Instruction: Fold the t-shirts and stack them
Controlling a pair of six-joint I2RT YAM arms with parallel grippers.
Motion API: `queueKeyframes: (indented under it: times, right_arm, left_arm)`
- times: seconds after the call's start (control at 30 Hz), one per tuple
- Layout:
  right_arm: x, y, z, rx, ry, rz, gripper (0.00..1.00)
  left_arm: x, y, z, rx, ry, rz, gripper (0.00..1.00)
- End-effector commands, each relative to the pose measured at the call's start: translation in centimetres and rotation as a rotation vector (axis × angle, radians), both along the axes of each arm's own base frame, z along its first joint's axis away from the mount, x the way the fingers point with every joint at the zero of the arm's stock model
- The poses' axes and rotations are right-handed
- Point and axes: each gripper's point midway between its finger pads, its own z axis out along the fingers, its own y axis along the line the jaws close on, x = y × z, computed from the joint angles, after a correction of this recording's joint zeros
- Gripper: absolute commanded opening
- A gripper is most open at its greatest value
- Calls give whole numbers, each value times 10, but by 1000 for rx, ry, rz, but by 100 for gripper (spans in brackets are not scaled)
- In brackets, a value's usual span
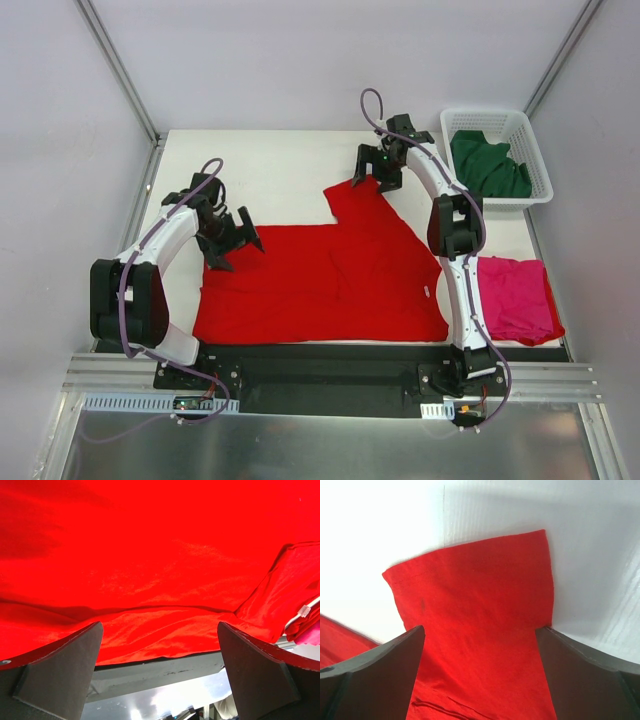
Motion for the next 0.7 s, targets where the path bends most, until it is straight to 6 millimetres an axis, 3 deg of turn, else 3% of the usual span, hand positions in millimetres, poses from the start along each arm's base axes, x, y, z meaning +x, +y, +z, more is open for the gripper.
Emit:
queueKeyframes:
  times: [0.0, 0.17, 0.43, 0.53, 0.67]
  right_arm:
    - [1, 9, 53, 52, -80, -1, 96]
    - [-3, 6, 61, -25, -121, 33, 96]
    - [8, -2, 98, -91, -253, 22, 96]
    - [15, -1, 95, -91, -267, 17, 96]
    - [20, 0, 66, -106, -231, 23, 96]
  left_arm:
    - [-6, -1, 7, -13, -14, -1, 99]
    - [-8, -1, 5, -14, -4, 0, 99]
    - [-7, -2, 5, -20, -5, 1, 99]
    - [-10, -1, 4, -14, -2, 1, 99]
    - [-10, -1, 3, -15, -1, 2, 99]
